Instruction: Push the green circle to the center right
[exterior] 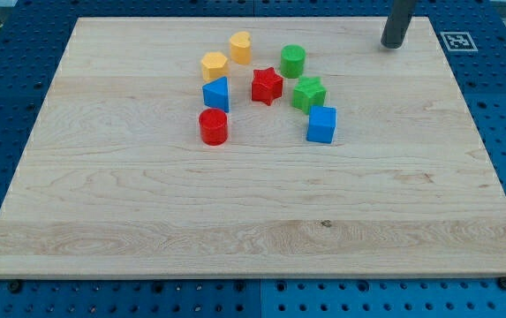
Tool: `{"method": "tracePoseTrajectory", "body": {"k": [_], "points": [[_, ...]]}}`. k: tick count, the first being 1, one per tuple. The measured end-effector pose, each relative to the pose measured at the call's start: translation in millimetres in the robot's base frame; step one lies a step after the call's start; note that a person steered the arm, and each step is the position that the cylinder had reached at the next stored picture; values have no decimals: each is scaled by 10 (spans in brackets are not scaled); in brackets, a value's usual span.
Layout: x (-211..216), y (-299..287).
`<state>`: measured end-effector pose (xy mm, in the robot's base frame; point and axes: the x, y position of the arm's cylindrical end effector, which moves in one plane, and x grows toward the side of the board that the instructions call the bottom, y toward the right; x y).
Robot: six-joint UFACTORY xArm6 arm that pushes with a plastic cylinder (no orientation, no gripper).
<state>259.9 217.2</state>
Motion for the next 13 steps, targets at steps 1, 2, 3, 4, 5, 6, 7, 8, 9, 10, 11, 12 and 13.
{"method": "tracePoseTrajectory", "body": {"k": [1, 2, 3, 4, 5, 6, 7, 8, 9, 10, 11, 12, 13], "points": [[0, 0], [7, 0], [7, 0], [7, 3], [7, 3], [-8, -341], [-48, -1020], [-40, -1101], [-36, -1367], [-36, -1809], [45, -1857], [228, -1857], [296, -1857]]}}
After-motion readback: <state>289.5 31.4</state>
